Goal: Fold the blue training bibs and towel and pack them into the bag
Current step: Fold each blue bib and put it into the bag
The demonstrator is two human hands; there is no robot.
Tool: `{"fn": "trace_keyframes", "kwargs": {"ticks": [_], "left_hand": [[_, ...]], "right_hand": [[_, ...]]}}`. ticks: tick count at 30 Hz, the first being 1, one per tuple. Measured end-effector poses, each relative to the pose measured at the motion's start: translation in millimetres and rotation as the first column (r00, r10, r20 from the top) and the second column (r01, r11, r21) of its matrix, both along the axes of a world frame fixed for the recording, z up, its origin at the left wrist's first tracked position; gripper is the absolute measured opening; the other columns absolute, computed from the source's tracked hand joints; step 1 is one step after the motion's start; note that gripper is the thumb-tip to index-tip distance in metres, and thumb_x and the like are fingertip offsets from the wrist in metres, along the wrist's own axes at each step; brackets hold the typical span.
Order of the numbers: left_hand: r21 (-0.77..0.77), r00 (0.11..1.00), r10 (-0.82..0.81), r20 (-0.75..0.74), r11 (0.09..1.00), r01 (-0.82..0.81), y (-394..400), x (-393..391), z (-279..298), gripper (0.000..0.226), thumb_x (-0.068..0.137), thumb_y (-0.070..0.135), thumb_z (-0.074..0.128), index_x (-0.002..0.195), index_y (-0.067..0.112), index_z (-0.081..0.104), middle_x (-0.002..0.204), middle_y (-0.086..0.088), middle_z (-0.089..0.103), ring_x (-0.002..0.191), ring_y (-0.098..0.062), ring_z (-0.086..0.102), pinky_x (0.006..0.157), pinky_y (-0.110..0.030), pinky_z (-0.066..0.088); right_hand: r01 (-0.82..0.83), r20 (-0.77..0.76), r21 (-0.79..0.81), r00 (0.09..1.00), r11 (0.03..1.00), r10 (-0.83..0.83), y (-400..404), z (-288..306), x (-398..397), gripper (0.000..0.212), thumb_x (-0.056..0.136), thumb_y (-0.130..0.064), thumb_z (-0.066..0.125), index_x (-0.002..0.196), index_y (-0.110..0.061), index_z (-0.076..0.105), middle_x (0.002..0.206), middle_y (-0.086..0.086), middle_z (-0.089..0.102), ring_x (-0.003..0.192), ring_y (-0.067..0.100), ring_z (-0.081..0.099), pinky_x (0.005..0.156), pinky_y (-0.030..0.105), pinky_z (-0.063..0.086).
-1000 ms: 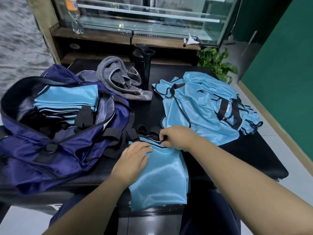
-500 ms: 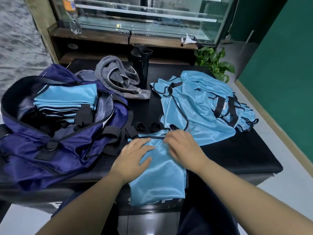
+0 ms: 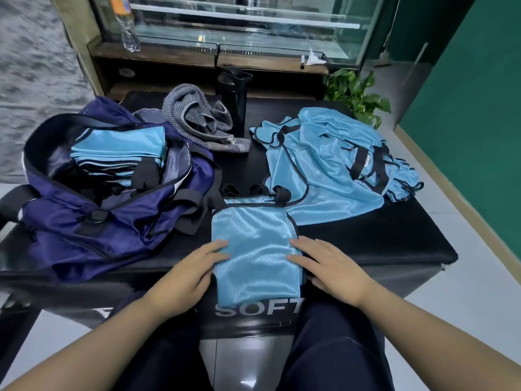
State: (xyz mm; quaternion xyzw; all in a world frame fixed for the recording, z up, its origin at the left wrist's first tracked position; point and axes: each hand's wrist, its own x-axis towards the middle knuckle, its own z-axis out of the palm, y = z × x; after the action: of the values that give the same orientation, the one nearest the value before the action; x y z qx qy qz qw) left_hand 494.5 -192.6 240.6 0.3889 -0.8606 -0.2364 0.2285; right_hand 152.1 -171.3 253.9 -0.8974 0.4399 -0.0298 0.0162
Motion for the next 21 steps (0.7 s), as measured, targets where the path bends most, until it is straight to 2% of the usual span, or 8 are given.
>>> {"fn": "trace_keyframes", "kwargs": {"ticks": [4, 7, 10, 12, 14, 16, 19, 21], "left_hand": [[-0.146, 0.973, -0.099, 0.208, 0.981, 0.131, 2.1, 7.2, -3.8, 0.068, 0.074, -0.003, 0.05, 0.135, 0.028, 0.048, 0.147, 0.008, 0.041, 0.14, -0.007, 0.029, 0.116, -0.022, 0.018], [-0.151, 0.98, -0.043, 0.195, 0.986, 0.074, -2.1, 1.0, -5.7, 0.08, 0.07, -0.01, 0.064, 0.135, 0.033, 0.047, 0.145, 0.008, 0.044, 0.135, -0.01, 0.036, 0.109, -0.025, 0.026], [-0.182, 0.983, 0.057, 0.174, 0.983, -0.025, 0.2, -10.8, -3.8, 0.066, 0.075, 0.002, 0.066, 0.128, 0.038, 0.051, 0.135, 0.014, 0.049, 0.122, -0.011, 0.043, 0.092, -0.028, 0.031], [-0.214, 0.98, 0.123, 0.153, 0.973, -0.089, 1.4, -19.4, -2.6, 0.053, 0.079, 0.011, 0.052, 0.121, 0.043, 0.052, 0.126, 0.018, 0.051, 0.112, -0.01, 0.045, 0.083, -0.03, 0.033], [-0.172, 0.981, 0.18, 0.069, 0.971, -0.166, 0.9, -25.0, -1.4, 0.054, 0.076, 0.008, 0.046, 0.115, 0.044, 0.053, 0.12, 0.024, 0.05, 0.107, -0.006, 0.045, 0.08, -0.029, 0.034], [-0.086, 0.975, 0.221, -0.034, 0.971, -0.223, -1.5, -26.2, -0.4, 0.05, 0.08, 0.009, 0.056, 0.113, 0.047, 0.053, 0.118, 0.031, 0.051, 0.106, -0.002, 0.046, 0.086, -0.029, 0.037], [0.033, 0.96, 0.254, -0.115, 0.967, -0.252, -5.0, -25.3, 4.0, 0.026, 0.083, 0.035, 0.055, 0.108, 0.044, 0.055, 0.105, 0.034, 0.058, 0.1, -0.005, 0.051, 0.09, -0.039, 0.042], [0.128, 0.922, 0.358, -0.15, 0.931, -0.341, -6.6, -29.2, 9.0, 0.03, 0.079, 0.051, 0.043, 0.097, 0.035, 0.061, 0.091, 0.02, 0.062, 0.094, -0.013, 0.055, 0.087, -0.04, 0.044]], "right_hand": [[0.013, -0.041, -0.037, 0.999, 0.999, -0.014, -3.3, -1.9, 13.5, 0.096, 0.054, -0.01, 0.087, 0.136, -0.028, 0.042, 0.15, 0.002, 0.039, 0.134, 0.025, 0.043, 0.106, 0.042, 0.036], [0.03, -0.11, -0.036, 0.993, 0.999, -0.034, -4.6, 0.1, 21.4, 0.1, 0.047, -0.013, 0.084, 0.135, -0.032, 0.041, 0.149, -0.003, 0.04, 0.132, 0.025, 0.046, 0.1, 0.041, 0.041], [-0.004, -0.084, -0.04, 0.996, 0.999, 0.001, -4.8, -3.9, 15.6, 0.094, 0.057, -0.013, 0.076, 0.14, -0.033, 0.036, 0.152, -0.005, 0.035, 0.136, 0.024, 0.04, 0.106, 0.042, 0.034], [0.012, -0.031, -0.036, 0.999, 0.999, -0.013, -6.3, -7.0, 13.4, 0.091, 0.059, -0.006, 0.075, 0.138, -0.035, 0.038, 0.15, -0.006, 0.039, 0.135, 0.023, 0.041, 0.106, 0.042, 0.034], [0.076, 0.096, -0.033, 0.993, 0.997, -0.072, -8.4, -10.4, 17.3, 0.082, 0.062, 0.002, 0.069, 0.129, -0.037, 0.044, 0.143, -0.009, 0.047, 0.13, 0.019, 0.045, 0.105, 0.041, 0.039], [0.168, 0.283, -0.024, 0.947, 0.986, -0.154, -11.1, -11.8, 25.9, 0.074, 0.061, 0.007, 0.058, 0.119, -0.039, 0.053, 0.135, -0.014, 0.054, 0.123, 0.014, 0.046, 0.1, 0.033, 0.037], [0.304, 0.463, 0.172, 0.815, 0.937, -0.349, -16.6, 0.2, 38.5, 0.054, 0.079, 0.001, 0.054, 0.105, -0.044, 0.065, 0.117, -0.024, 0.059, 0.11, 0.011, 0.047, 0.097, 0.031, 0.034], [0.347, 0.454, 0.386, 0.736, 0.855, -0.503, -22.7, 14.1, 42.0, 0.03, 0.095, -0.023, 0.054, 0.075, -0.045, 0.062, 0.093, -0.022, 0.059, 0.098, 0.012, 0.046, 0.089, 0.03, 0.035]]}}
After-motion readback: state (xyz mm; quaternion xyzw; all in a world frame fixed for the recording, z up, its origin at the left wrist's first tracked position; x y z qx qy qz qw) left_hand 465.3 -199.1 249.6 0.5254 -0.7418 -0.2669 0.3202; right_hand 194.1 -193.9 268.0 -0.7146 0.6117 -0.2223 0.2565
